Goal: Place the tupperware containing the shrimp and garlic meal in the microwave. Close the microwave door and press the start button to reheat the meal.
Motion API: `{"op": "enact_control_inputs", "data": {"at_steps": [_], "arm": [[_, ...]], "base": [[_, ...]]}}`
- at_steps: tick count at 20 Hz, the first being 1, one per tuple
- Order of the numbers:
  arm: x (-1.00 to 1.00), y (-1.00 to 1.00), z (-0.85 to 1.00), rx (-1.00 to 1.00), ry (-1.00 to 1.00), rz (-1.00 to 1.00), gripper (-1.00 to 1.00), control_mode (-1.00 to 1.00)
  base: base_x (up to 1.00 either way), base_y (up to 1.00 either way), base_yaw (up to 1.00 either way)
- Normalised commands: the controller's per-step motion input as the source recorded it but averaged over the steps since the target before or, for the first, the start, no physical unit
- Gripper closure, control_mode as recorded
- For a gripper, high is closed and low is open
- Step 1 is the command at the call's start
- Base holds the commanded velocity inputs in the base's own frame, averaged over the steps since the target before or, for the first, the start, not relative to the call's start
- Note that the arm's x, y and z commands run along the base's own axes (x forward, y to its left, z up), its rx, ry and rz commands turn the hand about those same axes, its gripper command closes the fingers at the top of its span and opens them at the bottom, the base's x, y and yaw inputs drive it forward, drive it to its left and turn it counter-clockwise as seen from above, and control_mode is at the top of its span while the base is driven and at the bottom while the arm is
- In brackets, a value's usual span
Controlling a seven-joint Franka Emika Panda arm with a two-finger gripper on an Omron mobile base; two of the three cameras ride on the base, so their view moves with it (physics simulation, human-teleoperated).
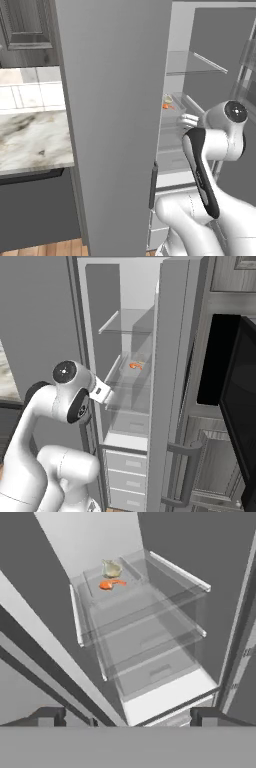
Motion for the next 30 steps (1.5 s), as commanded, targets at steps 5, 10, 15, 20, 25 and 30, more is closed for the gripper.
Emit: {"op": "enact_control_inputs", "data": {"at_steps": [5, 10, 15, 20, 25, 30], "arm": [[0.02, -0.43, 0.02, 0.25, -0.02, -0.15, -1.0, -1.0], [0.17, -0.36, 0.0, 0.17, 0.03, -0.06, -1.0, -1.0], [0.34, -0.2, 0.0, 0.12, 0.09, -0.02, -1.0, -1.0], [0.49, -0.1, 0.0, 0.07, 0.15, 0.0, -1.0, -1.0], [0.4, -0.06, 0.0, 0.01, 0.07, 0.0, -1.0, -1.0], [0.35, 0.0, -0.03, 0.0, 0.01, 0.0, -1.0, -1.0]], "base": [[0.0, 0.0, 0.0], [0.0, 0.0, 0.0], [0.0, 0.0, 0.0], [0.0, 0.0, 0.0], [0.0, 0.0, 0.0], [0.0, 0.0, 0.0]]}}
